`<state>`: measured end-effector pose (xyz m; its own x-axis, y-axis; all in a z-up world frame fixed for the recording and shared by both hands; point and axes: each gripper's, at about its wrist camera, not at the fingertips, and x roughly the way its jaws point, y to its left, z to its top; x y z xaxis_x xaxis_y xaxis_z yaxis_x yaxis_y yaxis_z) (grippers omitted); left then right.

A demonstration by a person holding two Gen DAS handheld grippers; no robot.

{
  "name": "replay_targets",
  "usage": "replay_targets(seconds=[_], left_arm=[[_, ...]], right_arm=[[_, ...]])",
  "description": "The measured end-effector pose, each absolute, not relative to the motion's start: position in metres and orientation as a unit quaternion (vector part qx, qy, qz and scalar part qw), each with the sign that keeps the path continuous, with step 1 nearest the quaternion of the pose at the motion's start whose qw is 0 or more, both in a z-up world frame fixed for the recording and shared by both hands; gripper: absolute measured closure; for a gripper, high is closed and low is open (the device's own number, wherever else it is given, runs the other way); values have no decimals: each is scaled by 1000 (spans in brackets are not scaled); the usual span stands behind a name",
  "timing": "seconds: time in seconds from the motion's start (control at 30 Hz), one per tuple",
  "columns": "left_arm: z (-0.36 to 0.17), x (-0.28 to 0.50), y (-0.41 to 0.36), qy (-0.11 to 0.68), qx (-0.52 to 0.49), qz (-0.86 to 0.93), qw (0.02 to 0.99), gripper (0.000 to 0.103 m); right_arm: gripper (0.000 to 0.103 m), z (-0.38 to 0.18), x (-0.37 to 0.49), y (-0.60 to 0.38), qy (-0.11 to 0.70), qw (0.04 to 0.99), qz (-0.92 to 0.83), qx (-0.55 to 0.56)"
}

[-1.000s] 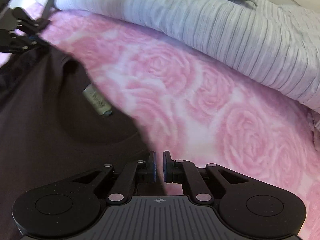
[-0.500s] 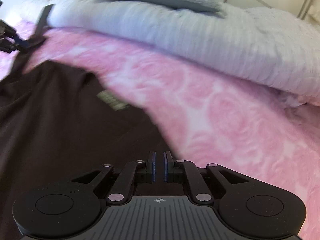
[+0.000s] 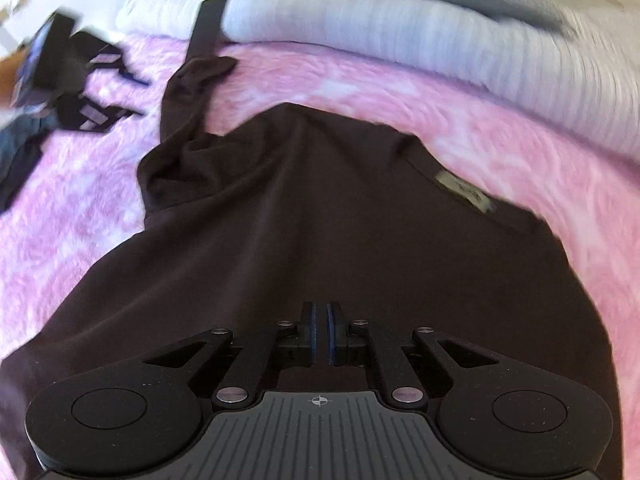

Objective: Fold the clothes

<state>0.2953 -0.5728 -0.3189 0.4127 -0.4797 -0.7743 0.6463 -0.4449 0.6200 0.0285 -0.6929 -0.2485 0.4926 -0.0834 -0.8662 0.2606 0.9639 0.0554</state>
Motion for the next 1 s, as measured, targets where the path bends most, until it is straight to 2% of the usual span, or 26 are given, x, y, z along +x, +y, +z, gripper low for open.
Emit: replay_targets(seconds=[0.1, 0.2, 0.33, 0.37, 0.47, 0.53, 0.77, 0.8, 0.93, 0.97, 1.0], left_arm=[[-332, 318, -582, 9, 668, -545, 506, 70], [-344, 344, -600, -14, 667, -563, 488, 64], [-358, 367, -616, -25, 662, -587, 465, 64], [-359, 371, -617, -23, 656, -594, 464, 67], [-356, 380, -613, -12, 634, -613, 472, 93], [-347, 387, -603, -7, 609, -620, 494, 95], [-280, 445, -521, 51, 526, -582, 618, 96], [-274, 455, -506, 70, 522, -570, 631, 96], [-271, 487, -454, 154, 522, -529, 652, 91], [-272, 490, -443, 172, 528, -517, 652, 89], [-271, 491, -432, 181, 532, -508, 653, 84]], right_arm=[[96, -245, 40, -663, 488, 859, -146, 56], [96, -245, 51, -644, 483, 852, -183, 80], [96, -257, 78, -626, 492, 833, -220, 124], [96, -258, 86, -621, 488, 832, -225, 138], [96, -259, 107, -606, 485, 832, -228, 140], [96, -260, 122, -598, 484, 836, -224, 131], [97, -258, 153, -586, 465, 859, -166, 134], [102, -258, 156, -584, 463, 862, -150, 141], [102, -260, 171, -568, 463, 871, -134, 94], [95, -260, 173, -564, 457, 876, -129, 86], [70, -259, 174, -558, 450, 882, -122, 71]])
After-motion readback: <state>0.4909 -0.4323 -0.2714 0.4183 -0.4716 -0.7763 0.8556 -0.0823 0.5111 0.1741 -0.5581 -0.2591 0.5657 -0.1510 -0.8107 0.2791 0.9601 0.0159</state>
